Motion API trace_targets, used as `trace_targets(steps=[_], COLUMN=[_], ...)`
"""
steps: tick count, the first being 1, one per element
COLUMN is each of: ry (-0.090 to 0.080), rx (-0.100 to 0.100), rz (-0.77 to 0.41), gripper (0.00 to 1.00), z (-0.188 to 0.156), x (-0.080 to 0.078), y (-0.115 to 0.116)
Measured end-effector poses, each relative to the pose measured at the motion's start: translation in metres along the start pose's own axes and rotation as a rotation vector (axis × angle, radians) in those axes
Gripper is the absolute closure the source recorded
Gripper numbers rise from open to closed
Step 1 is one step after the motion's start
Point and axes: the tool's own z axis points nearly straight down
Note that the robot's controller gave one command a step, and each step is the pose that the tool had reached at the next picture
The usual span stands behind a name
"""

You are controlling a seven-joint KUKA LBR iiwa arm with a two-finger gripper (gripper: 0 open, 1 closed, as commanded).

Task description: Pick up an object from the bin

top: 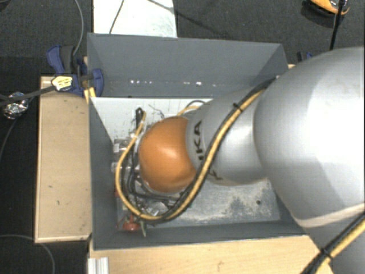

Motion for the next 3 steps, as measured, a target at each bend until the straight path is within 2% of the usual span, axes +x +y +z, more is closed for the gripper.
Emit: trace_targets(steps=[1,2,3], ry=[-0.003,-0.003,-0.007], rx=[0.0,0.0,0.0], rz=[-0.165,-0.164,-0.178], gripper=[1.0,1.0,1.0], z=[0.0004,0.0004,-0.0005], x=[-0.0151,-0.0151,-0.0242], y=[-0.0017,-0.0017,0.0016])
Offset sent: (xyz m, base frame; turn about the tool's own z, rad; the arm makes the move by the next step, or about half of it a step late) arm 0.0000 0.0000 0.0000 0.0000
